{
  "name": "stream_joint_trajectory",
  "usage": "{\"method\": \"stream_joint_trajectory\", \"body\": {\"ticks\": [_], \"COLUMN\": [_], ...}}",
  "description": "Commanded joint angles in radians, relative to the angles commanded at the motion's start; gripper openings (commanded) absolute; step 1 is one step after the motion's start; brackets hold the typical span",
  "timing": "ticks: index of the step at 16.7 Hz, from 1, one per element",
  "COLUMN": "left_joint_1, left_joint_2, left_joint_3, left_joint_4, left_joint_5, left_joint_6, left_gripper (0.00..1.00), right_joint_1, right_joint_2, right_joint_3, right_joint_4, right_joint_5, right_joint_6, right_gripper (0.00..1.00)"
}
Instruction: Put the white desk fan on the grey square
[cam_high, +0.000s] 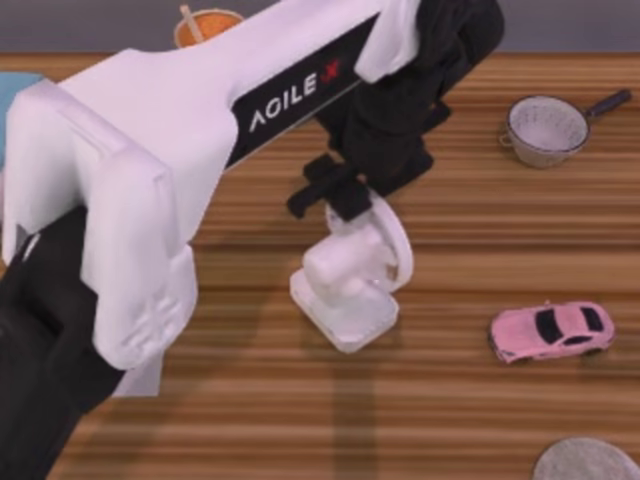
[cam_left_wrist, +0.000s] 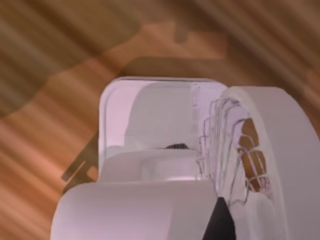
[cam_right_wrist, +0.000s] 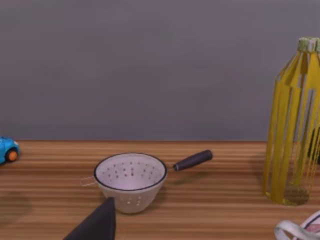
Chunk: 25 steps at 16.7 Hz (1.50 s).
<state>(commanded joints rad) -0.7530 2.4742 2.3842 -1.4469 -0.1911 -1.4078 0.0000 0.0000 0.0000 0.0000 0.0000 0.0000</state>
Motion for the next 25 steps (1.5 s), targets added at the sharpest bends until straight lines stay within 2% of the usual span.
{"method": "stream_joint_trajectory", "body": {"ticks": [9,20,25], "left_joint_1": [-0.003,0.012,0.015], "left_joint_2": [0.017,0.142,0.166], "left_joint_3": [0.022,0.438,0.521], "left_joint_4": [-0.028,-0.298,-0.351], "left_joint_5": [0.000,0.001,0.002], "left_joint_6": [0.003,0.003,0.002], "left_gripper": [0.00,0.00,0.00], "right_joint_1": [0.000,0.000,0.000], "right_joint_2": [0.000,0.000,0.000], "right_joint_3": [0.000,0.000,0.000], "right_joint_4": [0.000,0.000,0.000], "right_joint_5": [0.000,0.000,0.000], "right_joint_6": [0.000,0.000,0.000], "right_gripper": [1.00,1.00,1.00]}}
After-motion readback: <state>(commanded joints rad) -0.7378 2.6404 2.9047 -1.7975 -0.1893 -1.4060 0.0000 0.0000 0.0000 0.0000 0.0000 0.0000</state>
